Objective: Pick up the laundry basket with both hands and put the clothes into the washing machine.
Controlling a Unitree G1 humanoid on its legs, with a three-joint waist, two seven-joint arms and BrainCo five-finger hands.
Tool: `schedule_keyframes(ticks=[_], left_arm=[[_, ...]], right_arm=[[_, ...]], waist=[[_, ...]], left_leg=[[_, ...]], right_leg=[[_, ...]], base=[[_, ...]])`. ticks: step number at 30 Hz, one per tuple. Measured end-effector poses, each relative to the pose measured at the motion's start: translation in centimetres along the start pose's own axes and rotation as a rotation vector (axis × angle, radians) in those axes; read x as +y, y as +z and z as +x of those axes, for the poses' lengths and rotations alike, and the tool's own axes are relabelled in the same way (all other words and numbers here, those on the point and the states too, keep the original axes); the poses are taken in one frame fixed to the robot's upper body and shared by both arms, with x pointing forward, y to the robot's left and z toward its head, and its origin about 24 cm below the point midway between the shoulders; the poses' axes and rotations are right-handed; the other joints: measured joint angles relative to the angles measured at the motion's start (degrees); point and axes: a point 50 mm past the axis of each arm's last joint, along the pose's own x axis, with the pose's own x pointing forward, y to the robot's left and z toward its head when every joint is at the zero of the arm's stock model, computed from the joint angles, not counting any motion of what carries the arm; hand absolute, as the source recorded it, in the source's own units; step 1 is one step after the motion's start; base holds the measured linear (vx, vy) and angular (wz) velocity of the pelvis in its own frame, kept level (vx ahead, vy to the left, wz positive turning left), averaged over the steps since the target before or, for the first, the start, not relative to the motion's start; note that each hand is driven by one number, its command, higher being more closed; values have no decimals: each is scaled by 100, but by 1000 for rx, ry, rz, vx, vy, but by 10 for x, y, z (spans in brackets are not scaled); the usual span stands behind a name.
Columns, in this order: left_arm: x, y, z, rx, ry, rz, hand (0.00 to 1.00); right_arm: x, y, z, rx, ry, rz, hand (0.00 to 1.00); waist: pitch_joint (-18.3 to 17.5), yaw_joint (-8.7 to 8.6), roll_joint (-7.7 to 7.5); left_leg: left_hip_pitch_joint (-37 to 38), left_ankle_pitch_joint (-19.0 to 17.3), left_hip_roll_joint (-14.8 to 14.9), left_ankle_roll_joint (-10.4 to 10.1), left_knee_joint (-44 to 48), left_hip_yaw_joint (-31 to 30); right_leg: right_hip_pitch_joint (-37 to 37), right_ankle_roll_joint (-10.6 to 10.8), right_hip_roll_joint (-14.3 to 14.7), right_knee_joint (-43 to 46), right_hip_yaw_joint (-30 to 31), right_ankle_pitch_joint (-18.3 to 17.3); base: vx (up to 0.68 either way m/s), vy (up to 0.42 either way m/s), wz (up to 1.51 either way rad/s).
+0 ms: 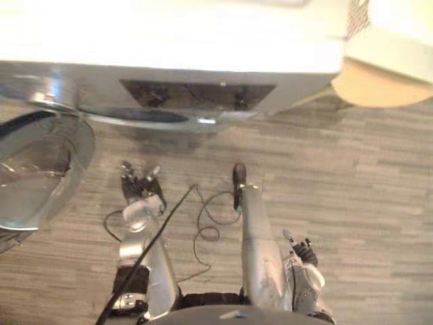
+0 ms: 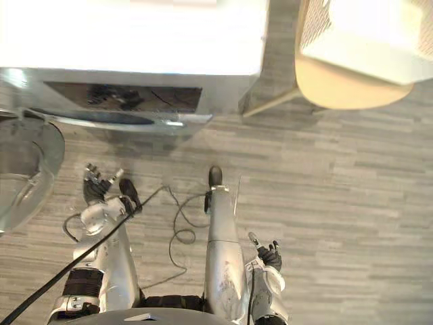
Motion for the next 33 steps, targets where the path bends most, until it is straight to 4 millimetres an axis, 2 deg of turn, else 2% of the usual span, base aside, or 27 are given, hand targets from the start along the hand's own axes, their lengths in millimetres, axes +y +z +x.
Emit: schedule_keyframes(ticks=[1, 3, 4, 5, 6, 7, 11, 12, 13, 15, 17, 19, 20, 21, 22, 23, 24, 25, 26, 27, 28, 29, 30, 31, 32, 33], left_arm=[[0, -10, -2, 29, -19, 36, 0], [9, -51, -12, 168, -51, 174, 0], [15, -63, -16, 211, -47, 209, 0], [29, -86, -23, 308, -33, 271, 0], [37, -96, -27, 360, -20, 290, 0], [56, -119, -38, 479, 31, 314, 0], [98, -158, -73, 705, 192, 305, 0], [99, -159, -74, 711, 199, 303, 0], [106, -163, -80, 743, 237, 281, 0], [108, -165, -81, 755, 248, 267, 0], [108, -164, -80, 748, 249, 255, 0], [109, -163, -80, 745, 250, 258, 0], [111, -162, -79, 740, 253, 260, 0], [110, -162, -78, 738, 247, 252, 0], [110, -163, -79, 744, 245, 249, 0], [111, -165, -83, 755, 240, 256, 0], [113, -167, -86, 765, 236, 264, 0], [113, -168, -87, 772, 234, 266, 0], [112, -168, -86, 768, 231, 265, 0], [114, -166, -84, 762, 220, 293, 0], [120, -164, -79, 756, 224, 318, 0], [122, -165, -80, 769, 221, 332, 0], [122, -167, -82, 780, 215, 339, 0], [119, -170, -85, 798, 191, 361, 0], [114, -167, -78, 776, 149, 402, 0], [109, -165, -75, 761, 123, 422, 0]], right_arm=[[-3, -2, 0, 11, -10, -5, 0], [-14, -11, 1, 51, -52, -48, 0], [-17, -14, 1, 65, -63, -56, 0], [-22, -20, 1, 97, -82, -72, 0], [-24, -23, 0, 110, -90, -82, 0], [-30, -28, 0, 138, -112, -99, 0], [-48, -42, -3, 207, -177, -149, 0], [-48, -42, -3, 207, -178, -152, 0], [-51, -43, -3, 213, -187, -178, 0], [-51, -46, -3, 236, -175, -221, 0], [-51, -46, -1, 243, -170, -256, 0], [-47, -46, 1, 258, -162, -283, 0], [-43, -47, 2, 259, -156, -276, 0], [-35, -41, 7, 235, -145, -268, 0], [-36, -39, 7, 229, -150, -267, 0], [-31, -33, 11, 206, -141, -257, 0], [-28, -31, 12, 198, -135, -253, 0], [-25, -30, 13, 196, -129, -244, 0], [-24, -31, 13, 199, -129, -237, 0], [-22, -40, 10, 238, -133, -222, 0], [-19, -52, 7, 289, -138, -203, 0], [-19, -55, 6, 304, -139, -197, 0], [-18, -55, 7, 307, -135, -203, 0], [-13, -56, 8, 314, -120, -210, 0], [-15, -58, 7, 329, -124, -213, 0], [-16, -58, 7, 331, -128, -216, 0]], waist=[[-51, -5, 1], [-366, -15, 58], [-504, -21, 88], [-793, -48, 127], [-906, -55, 160], [-1127, -64, 234], [-1702, -74, 356], [-1718, -71, 358], [-1827, -26, 367], [-1854, -15, 367], [-1869, 9, 321], [-1935, 1, 244], [-1956, -2, 180], [-1980, 46, 287], [-2005, 73, 326], [-2044, 60, 383], [-2116, 72, 418], [-2169, 70, 469], [-2183, 57, 456], [-2258, 42, 324], [-2336, 32, 52], [-2371, 36, 99], [-2374, 33, 192], [-2444, -17, 272], [-2463, -94, 245], [-2466, -106, 252]], left_leg=[[206, 27, -41, 0, -125, 48], [995, 135, -187, -23, -612, 227], [1171, 173, -204, -38, -722, 278], [1528, 202, -260, -47, -1004, 370], [1740, 234, -281, -45, -1167, 423], [2268, 323, -317, -68, -1576, 541], [3290, 694, -356, -207, -2594, 689], [3316, 708, -354, -207, -2620, 688], [3498, 887, -327, -248, -2810, 666], [3542, 1097, -292, -104, -2825, 669], [3456, 1389, -296, 196, -2590, 698], [3350, 1895, -374, 269, -2631, 747], [3201, 1815, -338, 297, -2326, 846], [2843, 1123, -79, 438, -713, 866], [2772, 902, 3, 461, 35, 851], [2886, 781, 42, 424, 1298, 840], [3025, 1003, 44, 468, 1574, 839], [3099, 866, 29, 420, 1421, 855], [3011, 870, -11, 427, 1363, 872], [2984, 861, -216, 435, 1004, 863], [3370, 588, -502, 354, 312, 898], [3575, 246, -525, 303, -115, 909], [3697, 11, -553, 225, -413, 866], [3848, -261, -725, 119, -1151, 759], [3959, -292, -907, 117, -1708, 599], [3968, -292, -960, 117, -1927, 534]], right_leg=[[175, 3, -27, -90, -5, 5], [855, 19, -137, -420, -3, 21], [1011, 21, -148, -508, -4, 24], [1298, 25, -174, -689, -6, 26], [1474, 32, -182, -794, -7, 32], [1921, 30, -181, -1076, -36, 46], [2711, -49, -139, -1499, -235, 12], [2732, -45, -133, -1497, -243, 8], [2874, -84, -95, -1469, -341, -76], [3071, -113, -112, -1486, -539, -162], [3356, -151, -245, -1532, -849, -283], [3499, -264, -384, -1565, -1099, -295], [3559, -392, -486, -1649, -1314, -206], [3632, -443, -466, -1653, -1473, -174], [3682, -455, -458, -1659, -1513, -166], [3848, -426, -452, -1760, -1558, -113], [3839, -397, -410, -1827, -1573, -47], [3825, -348, -364, -1922, -1620, 51], [3852, -349, -354, -2045, -1673, 143], [3863, -370, -349, -2384, -1685, 288], [4076, -642, -421, -3001, -1577, 680], [4189, -533, -343, -3341, -1660, 976], [4218, -448, -234, -3475, -1672, 1107], [4215, -464, -97, -3748, -1728, 1325], [4166, -462, -102, -3929, -1795, 1449], [4120, -481, -118, -3943, -1855, 1479]], base=[[176, -1, 23], [234, -3, 9], [234, -14, 0], [119, -11, -3], [196, -46, -6], [148, -53, -4], [174, -106, 6], [125, -116, 13], [80, -107, 28], [28, -90, 53], [-70, -81, 82], [-92, -84, 78], [-110, -39, 68], [-126, -14, 58], [-144, 47, 44], [-105, 98, 31], [-90, 171, 33], [-54, 133, 25], [-75, 84, 38], [-67, 56, 48], [-65, 60, 37], [-45, 123, 10], [-22, 96, -8], [-7, 89, 15], [-12, 55, 33], [-72, 60, 54]])
